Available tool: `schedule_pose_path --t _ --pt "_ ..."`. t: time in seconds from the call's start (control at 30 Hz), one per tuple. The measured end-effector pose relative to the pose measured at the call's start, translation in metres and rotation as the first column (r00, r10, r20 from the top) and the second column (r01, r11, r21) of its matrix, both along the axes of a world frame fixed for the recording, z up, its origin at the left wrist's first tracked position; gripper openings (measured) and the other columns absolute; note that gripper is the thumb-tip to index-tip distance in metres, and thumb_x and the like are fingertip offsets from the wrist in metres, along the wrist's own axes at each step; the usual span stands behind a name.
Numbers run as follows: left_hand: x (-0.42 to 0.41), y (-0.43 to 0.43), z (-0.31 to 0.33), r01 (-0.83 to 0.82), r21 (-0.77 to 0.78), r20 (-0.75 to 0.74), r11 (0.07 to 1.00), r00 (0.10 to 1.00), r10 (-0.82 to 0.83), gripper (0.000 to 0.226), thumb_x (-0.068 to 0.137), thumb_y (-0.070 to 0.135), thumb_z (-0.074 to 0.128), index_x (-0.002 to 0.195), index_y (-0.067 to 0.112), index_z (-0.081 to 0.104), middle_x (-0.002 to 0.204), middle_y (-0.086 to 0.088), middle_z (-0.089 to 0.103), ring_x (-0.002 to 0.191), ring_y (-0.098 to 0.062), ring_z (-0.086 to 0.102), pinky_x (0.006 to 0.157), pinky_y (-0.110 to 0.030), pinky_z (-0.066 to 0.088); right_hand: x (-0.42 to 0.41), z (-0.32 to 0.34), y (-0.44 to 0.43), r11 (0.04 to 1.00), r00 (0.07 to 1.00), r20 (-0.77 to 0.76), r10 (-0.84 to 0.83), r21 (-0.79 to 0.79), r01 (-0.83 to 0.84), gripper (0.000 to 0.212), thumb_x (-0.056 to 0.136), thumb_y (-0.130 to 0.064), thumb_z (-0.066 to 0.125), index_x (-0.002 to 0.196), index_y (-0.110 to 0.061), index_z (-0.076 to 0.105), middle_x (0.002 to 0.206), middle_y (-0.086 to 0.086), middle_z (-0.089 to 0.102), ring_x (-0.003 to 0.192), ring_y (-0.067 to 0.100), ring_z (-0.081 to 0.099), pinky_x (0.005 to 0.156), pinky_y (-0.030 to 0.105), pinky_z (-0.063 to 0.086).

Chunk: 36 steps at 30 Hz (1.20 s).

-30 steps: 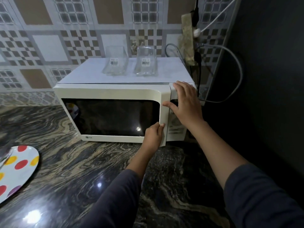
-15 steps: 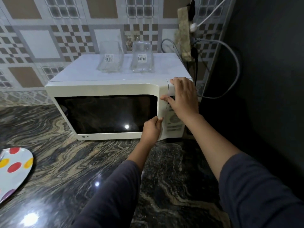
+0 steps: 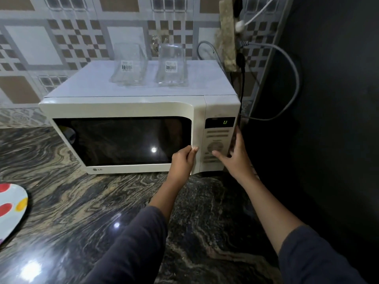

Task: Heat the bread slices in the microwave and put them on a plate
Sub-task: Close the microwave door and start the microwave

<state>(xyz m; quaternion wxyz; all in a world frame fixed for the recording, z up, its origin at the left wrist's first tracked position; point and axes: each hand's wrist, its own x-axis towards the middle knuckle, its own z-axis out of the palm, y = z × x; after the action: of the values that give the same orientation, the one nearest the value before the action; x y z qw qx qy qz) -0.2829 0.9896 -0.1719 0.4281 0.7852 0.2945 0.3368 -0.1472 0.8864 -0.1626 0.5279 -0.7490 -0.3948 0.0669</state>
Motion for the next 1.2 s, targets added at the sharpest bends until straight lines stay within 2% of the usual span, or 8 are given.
schedule_pose_path --t 0.1,0.2,0.33,0.47,0.63,0.87,1.0,1.2 --pt "0.002 0.000 -0.001 -0.012 0.006 0.023 1.000 1.000 0.012 0.040 0.096 0.024 0.048 0.066 -0.001 0.044 0.057 -0.011 0.040 0.057 -0.012 0.033 0.049 -0.018 0.026 0.001 -0.006 0.006 0.999 0.997 0.073 -0.029 -0.044 0.032 0.090 0.074 -0.015 0.077 0.146 -0.012 0.023 0.142 0.007 0.042 0.130 0.019 0.041 0.098 0.018 0.033" --pt "0.003 0.001 -0.004 -0.024 0.024 0.035 0.999 0.999 0.024 0.039 0.096 0.024 0.049 0.063 0.005 0.040 0.056 -0.003 0.035 0.056 -0.009 0.029 0.049 -0.019 0.025 0.004 -0.010 0.011 0.998 0.993 0.107 -0.047 -0.034 0.051 0.088 0.072 -0.003 0.075 0.144 -0.007 0.024 0.140 0.012 0.041 0.130 0.022 0.040 0.094 0.011 0.028" --pt "0.005 0.001 -0.008 -0.038 0.030 0.054 0.999 0.998 0.037 0.039 0.096 0.024 0.049 0.062 0.007 0.038 0.056 -0.002 0.034 0.056 -0.008 0.029 0.050 -0.020 0.024 0.009 -0.017 0.013 0.998 0.980 0.197 -0.037 -0.039 0.046 0.091 0.071 -0.001 0.075 0.145 -0.005 0.021 0.142 0.016 0.036 0.133 0.026 0.037 0.100 0.017 0.030" --pt "0.006 -0.002 -0.011 -0.076 0.045 0.064 0.996 0.995 0.073 0.041 0.096 0.026 0.049 0.059 0.017 0.033 0.055 0.002 0.034 0.054 -0.007 0.029 0.050 -0.022 0.025 0.010 -0.020 0.012 0.997 0.967 0.255 -0.011 -0.070 0.030 0.093 0.073 -0.007 0.076 0.145 -0.002 0.018 0.144 0.019 0.033 0.135 0.029 0.034 0.109 0.039 0.036" --pt "0.007 -0.005 -0.012 -0.100 0.059 0.073 0.993 0.993 0.096 0.040 0.097 0.028 0.047 0.062 0.013 0.035 0.054 0.004 0.032 0.051 -0.007 0.027 0.049 -0.020 0.024 0.000 -0.026 0.010 0.990 0.947 0.313 -0.065 -0.103 0.101 0.091 0.080 -0.020 0.073 0.146 0.002 0.014 0.150 0.021 0.027 0.138 0.032 0.031 0.109 0.039 0.032" --pt "0.006 -0.005 -0.013 -0.097 0.056 0.052 0.994 0.994 0.094 0.043 0.097 0.029 0.047 0.058 0.021 0.030 0.055 0.005 0.031 0.051 -0.006 0.027 0.048 -0.018 0.023 -0.004 -0.033 0.009 0.991 0.958 0.276 -0.074 -0.084 0.101 0.083 0.080 -0.020 0.073 0.142 0.004 0.023 0.143 0.023 0.037 0.131 0.034 0.041 0.103 0.037 0.039" --pt "0.006 -0.005 -0.011 -0.086 0.039 0.058 0.996 0.995 0.084 0.043 0.096 0.029 0.049 0.059 0.021 0.028 0.056 0.005 0.030 0.053 -0.005 0.026 0.049 -0.017 0.024 0.003 -0.028 0.007 0.997 0.980 0.189 -0.068 -0.009 0.071 0.069 0.075 -0.010 0.076 0.130 0.002 0.037 0.127 0.018 0.050 0.115 0.027 0.053 0.085 0.020 0.040" --pt "0.005 -0.009 -0.007 -0.083 0.011 0.078 0.996 0.994 0.082 0.043 0.096 0.028 0.049 0.058 0.021 0.029 0.057 0.005 0.031 0.054 -0.006 0.026 0.049 -0.018 0.025 0.002 -0.013 0.006 0.997 0.999 0.023 -0.040 0.070 0.038 0.049 0.082 -0.016 0.070 0.119 -0.002 0.040 0.112 0.001 0.050 0.099 0.009 0.052 0.079 0.021 0.043"
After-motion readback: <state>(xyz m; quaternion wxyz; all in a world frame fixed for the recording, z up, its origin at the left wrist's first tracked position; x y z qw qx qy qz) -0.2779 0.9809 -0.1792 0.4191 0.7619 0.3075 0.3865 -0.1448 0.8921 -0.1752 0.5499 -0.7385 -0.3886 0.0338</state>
